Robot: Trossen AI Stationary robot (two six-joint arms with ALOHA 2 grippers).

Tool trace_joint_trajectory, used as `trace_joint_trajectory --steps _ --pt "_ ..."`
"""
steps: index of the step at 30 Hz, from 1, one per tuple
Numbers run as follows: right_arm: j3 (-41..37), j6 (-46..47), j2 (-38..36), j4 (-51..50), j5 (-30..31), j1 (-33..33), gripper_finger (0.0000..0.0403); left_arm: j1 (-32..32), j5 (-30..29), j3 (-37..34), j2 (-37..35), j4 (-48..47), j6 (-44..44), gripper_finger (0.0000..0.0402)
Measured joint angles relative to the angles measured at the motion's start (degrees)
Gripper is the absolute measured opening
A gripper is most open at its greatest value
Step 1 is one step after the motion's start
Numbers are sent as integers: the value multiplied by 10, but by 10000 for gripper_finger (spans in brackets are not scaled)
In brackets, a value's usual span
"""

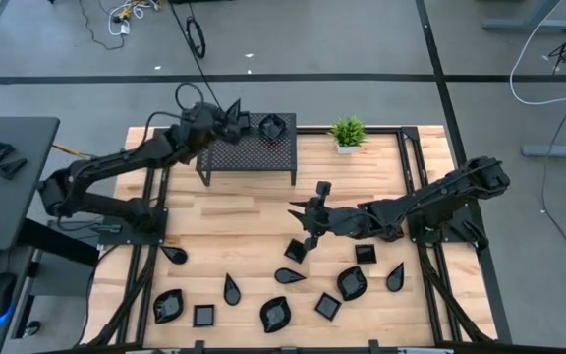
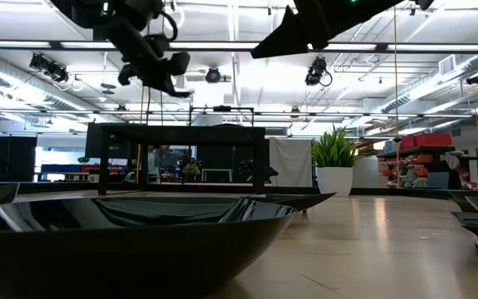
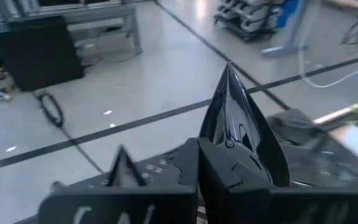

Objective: Pick & Place Mini shaped plates
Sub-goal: Stack the black drop-shaped plate on top of the drop-shaped plate on the shelf

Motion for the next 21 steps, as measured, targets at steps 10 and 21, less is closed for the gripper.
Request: trace_joint_trajectory --steps 10,21 --pt "0 37 0 3 0 -2 75 86 -17 0 15 -101 -46 4" --pt "0 37 0 4 -2 -3 60 126 20 0 46 -85 -50 5"
